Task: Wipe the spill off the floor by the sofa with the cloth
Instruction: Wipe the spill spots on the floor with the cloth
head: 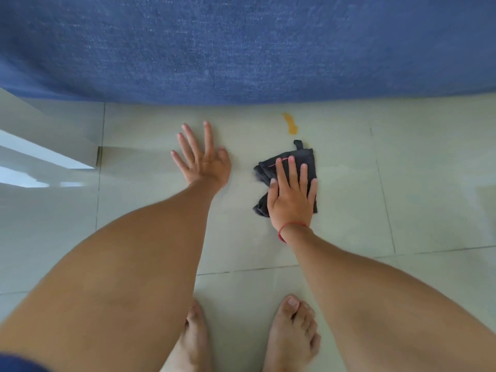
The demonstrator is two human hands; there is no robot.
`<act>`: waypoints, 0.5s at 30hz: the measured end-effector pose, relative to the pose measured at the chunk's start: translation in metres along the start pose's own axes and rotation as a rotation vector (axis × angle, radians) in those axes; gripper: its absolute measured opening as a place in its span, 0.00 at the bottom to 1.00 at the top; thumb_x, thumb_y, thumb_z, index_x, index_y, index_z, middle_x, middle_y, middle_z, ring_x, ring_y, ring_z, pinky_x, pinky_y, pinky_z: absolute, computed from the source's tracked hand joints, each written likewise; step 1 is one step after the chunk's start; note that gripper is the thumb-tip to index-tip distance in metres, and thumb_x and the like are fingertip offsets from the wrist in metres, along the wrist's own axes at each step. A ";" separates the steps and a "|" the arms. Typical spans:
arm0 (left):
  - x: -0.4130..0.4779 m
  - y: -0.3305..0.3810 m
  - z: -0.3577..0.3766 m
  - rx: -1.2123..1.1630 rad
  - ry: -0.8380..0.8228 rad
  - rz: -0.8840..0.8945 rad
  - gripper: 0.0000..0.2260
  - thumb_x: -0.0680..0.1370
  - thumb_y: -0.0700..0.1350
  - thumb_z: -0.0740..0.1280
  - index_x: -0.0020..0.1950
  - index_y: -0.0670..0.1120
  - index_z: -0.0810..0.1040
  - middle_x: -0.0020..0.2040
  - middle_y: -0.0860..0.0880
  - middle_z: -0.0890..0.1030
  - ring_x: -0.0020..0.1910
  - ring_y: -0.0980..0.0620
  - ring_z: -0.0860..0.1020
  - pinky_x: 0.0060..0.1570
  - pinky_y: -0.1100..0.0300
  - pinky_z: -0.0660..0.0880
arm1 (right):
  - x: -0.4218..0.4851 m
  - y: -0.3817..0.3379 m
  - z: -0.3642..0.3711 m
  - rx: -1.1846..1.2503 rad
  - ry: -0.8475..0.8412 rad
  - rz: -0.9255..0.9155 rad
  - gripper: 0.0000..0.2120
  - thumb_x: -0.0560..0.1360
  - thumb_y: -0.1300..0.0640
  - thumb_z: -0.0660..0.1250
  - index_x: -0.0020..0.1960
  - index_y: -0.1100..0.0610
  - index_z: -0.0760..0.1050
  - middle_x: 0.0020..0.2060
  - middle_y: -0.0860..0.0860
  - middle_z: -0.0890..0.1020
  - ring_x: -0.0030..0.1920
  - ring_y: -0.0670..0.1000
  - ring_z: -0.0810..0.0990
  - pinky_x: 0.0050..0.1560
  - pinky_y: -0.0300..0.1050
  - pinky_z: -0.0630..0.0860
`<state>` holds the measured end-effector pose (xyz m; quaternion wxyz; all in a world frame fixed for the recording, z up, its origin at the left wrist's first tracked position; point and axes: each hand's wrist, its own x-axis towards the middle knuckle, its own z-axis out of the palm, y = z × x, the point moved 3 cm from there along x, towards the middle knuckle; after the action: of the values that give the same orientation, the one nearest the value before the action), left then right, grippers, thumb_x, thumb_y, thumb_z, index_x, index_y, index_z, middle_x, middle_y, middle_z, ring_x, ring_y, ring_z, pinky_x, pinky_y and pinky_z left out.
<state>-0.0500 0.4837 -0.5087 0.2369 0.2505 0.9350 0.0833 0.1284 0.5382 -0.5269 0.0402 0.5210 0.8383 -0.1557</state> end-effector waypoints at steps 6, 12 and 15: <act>0.009 0.009 0.014 0.038 -0.123 0.048 0.27 0.81 0.59 0.44 0.78 0.59 0.37 0.77 0.44 0.30 0.77 0.43 0.32 0.71 0.38 0.33 | 0.060 0.018 -0.015 0.054 0.131 0.243 0.25 0.82 0.48 0.48 0.78 0.47 0.51 0.79 0.49 0.51 0.79 0.56 0.46 0.74 0.63 0.39; 0.014 0.012 0.004 0.064 -0.270 0.021 0.27 0.82 0.59 0.44 0.76 0.61 0.34 0.76 0.46 0.27 0.75 0.44 0.29 0.71 0.39 0.32 | 0.123 -0.011 -0.024 0.072 0.126 0.275 0.25 0.81 0.45 0.46 0.78 0.44 0.50 0.79 0.49 0.48 0.78 0.58 0.43 0.73 0.67 0.36; 0.014 0.011 0.002 0.075 -0.299 0.027 0.26 0.82 0.59 0.44 0.76 0.61 0.33 0.76 0.46 0.27 0.75 0.44 0.29 0.70 0.39 0.32 | 0.129 -0.026 -0.024 0.070 0.109 0.173 0.25 0.81 0.46 0.48 0.77 0.44 0.54 0.79 0.49 0.51 0.78 0.59 0.44 0.73 0.68 0.37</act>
<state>-0.0552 0.5002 -0.5128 0.3628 0.2814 0.8883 0.0131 0.0487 0.6459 -0.5282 -0.0105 0.6002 0.7851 -0.1524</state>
